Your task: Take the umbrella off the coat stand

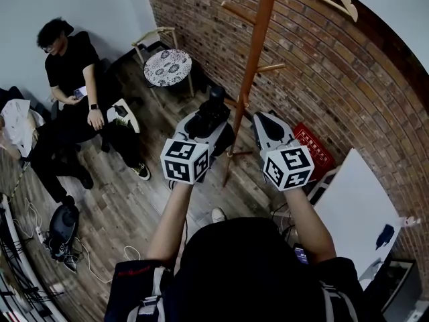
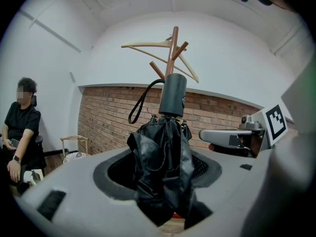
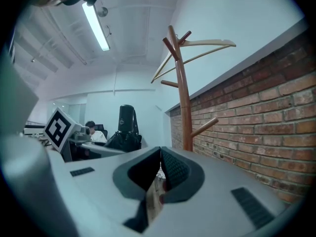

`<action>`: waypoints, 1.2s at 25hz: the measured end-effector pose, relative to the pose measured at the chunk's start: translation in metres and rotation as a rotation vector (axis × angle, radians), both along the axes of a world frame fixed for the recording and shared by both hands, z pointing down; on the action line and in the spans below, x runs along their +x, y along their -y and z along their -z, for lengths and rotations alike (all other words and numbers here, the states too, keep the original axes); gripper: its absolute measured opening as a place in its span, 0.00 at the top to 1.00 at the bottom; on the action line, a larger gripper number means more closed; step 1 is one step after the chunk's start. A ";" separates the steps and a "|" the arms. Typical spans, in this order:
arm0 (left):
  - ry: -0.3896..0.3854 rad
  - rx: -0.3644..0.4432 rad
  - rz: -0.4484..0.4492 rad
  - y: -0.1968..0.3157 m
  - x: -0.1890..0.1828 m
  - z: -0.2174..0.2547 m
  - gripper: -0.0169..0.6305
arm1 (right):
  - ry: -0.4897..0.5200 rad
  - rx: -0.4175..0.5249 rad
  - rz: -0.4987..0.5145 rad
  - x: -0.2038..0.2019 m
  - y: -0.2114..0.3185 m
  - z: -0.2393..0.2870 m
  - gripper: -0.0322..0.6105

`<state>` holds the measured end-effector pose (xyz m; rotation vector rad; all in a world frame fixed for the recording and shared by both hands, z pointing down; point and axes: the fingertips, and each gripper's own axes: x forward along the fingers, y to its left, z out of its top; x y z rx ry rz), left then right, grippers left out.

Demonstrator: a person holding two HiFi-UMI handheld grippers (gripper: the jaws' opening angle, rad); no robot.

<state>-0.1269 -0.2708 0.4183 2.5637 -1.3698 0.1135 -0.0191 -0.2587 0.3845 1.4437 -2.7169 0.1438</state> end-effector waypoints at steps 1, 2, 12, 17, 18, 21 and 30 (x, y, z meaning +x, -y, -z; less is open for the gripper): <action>-0.001 0.001 0.001 -0.002 0.003 0.001 0.54 | 0.001 0.001 0.000 0.003 -0.002 0.001 0.90; -0.003 0.001 0.003 -0.005 0.005 0.002 0.54 | 0.002 0.001 0.001 0.006 -0.003 0.002 0.90; -0.008 0.007 0.028 -0.043 0.037 0.007 0.54 | 0.001 0.007 0.023 0.040 -0.034 0.009 0.90; 0.011 0.010 0.025 -0.066 0.054 0.009 0.54 | 0.015 0.010 0.031 0.054 -0.055 0.009 0.90; 0.014 0.012 0.026 -0.070 0.057 0.009 0.54 | 0.017 0.011 0.032 0.057 -0.059 0.009 0.90; 0.020 0.013 0.028 -0.083 0.066 0.009 0.54 | 0.020 0.012 0.035 0.066 -0.071 0.008 0.90; 0.012 0.021 0.049 -0.122 0.092 0.012 0.54 | 0.027 0.004 0.057 0.093 -0.106 0.005 0.90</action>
